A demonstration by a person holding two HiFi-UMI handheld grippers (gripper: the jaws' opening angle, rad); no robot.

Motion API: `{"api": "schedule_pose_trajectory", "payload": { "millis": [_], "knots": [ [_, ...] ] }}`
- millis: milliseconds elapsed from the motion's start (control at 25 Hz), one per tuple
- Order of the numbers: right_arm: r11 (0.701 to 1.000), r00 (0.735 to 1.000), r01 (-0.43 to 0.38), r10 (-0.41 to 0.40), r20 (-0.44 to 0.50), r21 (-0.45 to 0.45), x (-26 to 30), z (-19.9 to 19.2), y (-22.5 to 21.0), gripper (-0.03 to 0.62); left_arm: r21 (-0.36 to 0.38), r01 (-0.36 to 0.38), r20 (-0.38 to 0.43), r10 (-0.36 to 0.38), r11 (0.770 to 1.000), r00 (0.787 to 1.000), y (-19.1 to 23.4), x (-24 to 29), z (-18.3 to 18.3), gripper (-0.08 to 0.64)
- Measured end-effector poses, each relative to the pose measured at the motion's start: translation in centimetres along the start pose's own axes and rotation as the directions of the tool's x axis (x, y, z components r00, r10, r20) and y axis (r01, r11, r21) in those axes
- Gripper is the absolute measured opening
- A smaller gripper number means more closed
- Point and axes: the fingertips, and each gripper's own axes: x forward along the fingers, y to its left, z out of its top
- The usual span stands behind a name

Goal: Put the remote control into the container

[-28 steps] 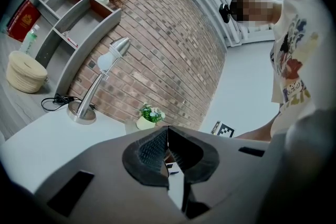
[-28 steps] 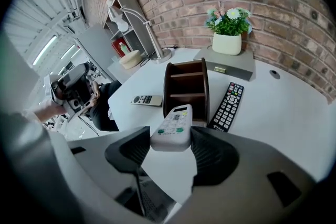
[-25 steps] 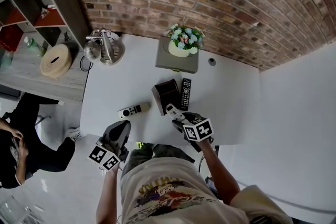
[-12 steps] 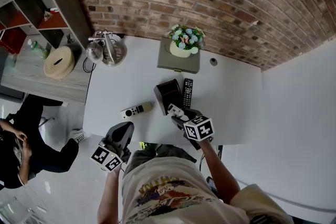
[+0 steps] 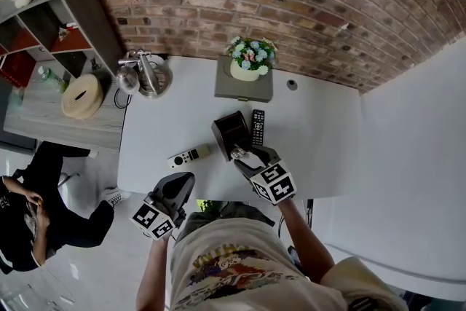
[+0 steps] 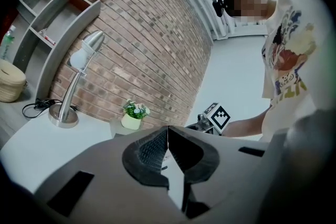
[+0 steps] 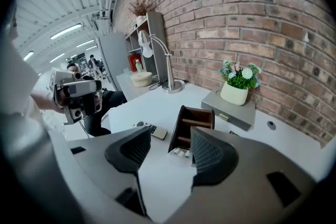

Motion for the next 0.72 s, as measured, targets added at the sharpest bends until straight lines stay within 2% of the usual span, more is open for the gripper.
{"api": "schedule_pose_trajectory", "payload": {
  "millis": [120, 280, 480, 600, 720],
  "knots": [
    [0.999, 1.000, 0.023, -0.022, 0.018, -0.037, -0.7, 0.3, 0.2, 0.214, 0.032, 0.037, -0.013, -0.036, 0.999, 0.999, -0.9, 1.1, 0.5, 0.008],
    [0.999, 0.998, 0.042, -0.040, 0.057, -0.027, -1.6, 0.6, 0.5, 0.145, 0.061, 0.078, -0.031, -0.076, 0.995, 0.997, -1.8, 2.4, 1.2, 0.007],
    [0.997, 0.991, 0.081, -0.080, 0.108, -0.005, -2.9, 0.5, 0.9, 0.075, 0.086, 0.081, -0.043, -0.078, 0.993, 0.996, -2.1, 3.4, 1.4, 0.006],
    [0.993, 0.984, 0.114, -0.116, 0.135, 0.022, -3.8, 0.4, 0.4, 0.047, 0.121, 0.086, -0.060, -0.079, 0.989, 0.995, -2.3, 4.1, 1.5, 0.006],
    [0.988, 0.978, 0.147, -0.153, 0.144, 0.047, -4.3, -0.2, -0.4, 0.046, 0.120, 0.129, -0.088, -0.119, 0.984, 0.989, -3.0, 5.0, 1.2, 0.006]
  ]
}}
